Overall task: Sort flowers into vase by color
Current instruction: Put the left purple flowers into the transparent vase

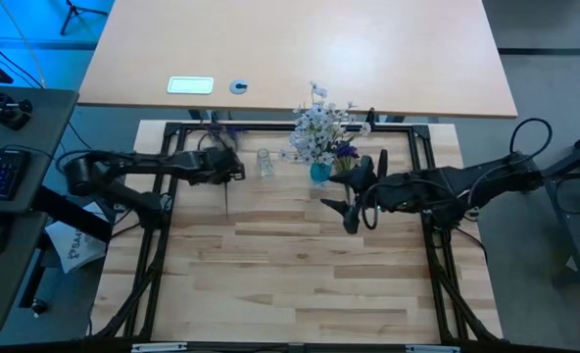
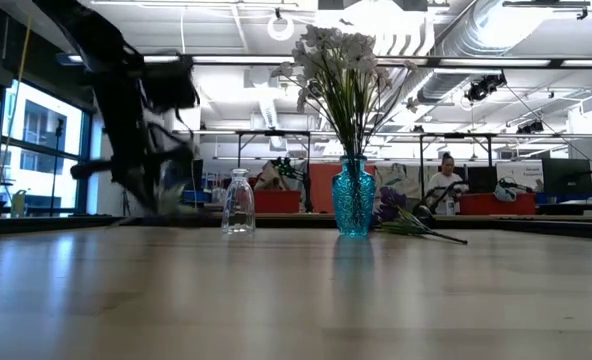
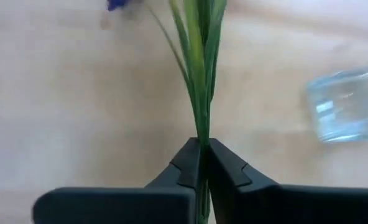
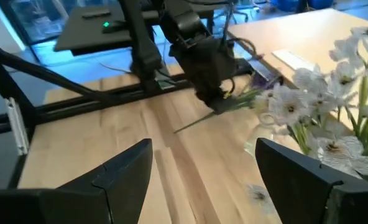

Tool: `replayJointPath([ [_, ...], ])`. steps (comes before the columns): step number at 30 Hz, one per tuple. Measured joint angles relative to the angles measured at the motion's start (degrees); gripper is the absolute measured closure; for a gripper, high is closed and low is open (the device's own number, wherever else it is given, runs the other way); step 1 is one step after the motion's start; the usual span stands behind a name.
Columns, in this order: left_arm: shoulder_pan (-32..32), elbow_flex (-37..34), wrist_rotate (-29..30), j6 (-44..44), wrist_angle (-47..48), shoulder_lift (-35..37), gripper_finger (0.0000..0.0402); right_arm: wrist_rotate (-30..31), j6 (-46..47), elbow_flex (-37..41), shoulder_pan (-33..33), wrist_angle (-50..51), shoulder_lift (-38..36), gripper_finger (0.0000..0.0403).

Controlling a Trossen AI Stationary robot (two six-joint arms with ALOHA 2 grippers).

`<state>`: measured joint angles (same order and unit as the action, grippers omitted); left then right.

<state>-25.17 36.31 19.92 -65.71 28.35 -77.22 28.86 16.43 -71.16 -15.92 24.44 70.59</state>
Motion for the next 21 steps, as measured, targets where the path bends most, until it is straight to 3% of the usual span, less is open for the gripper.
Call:
replayJointPath([
  [6,2.89,0.03,10.42,6.51,-2.6,15.12,0.04,0.2,-2.51,0.0,-0.69,-6.29,-1.58,0.0121],
  [9,5.11,0.02,15.82,15.08,-9.23,22.2,0.04,0.26,-4.37,0.0,-0.68,-12.23,-2.03,0.0121],
  [11,6.44,-0.19,16.18,23.3,-17.59,25.44,0.0401,0.28,-5.25,0.0,-0.63,-17.51,-2.04,0.0121],
  [17,7.82,-2.21,1.98,48.14,-47.68,27.17,0.0401,0.32,-6.37,0.0,0.36,-27.12,-1.93,0.0121],
  [21,5.04,-2.97,-5.93,57.79,-55.19,24.13,0.0401,0.49,-7.29,0.0,0.86,-26.93,-1.91,0.0121],
])
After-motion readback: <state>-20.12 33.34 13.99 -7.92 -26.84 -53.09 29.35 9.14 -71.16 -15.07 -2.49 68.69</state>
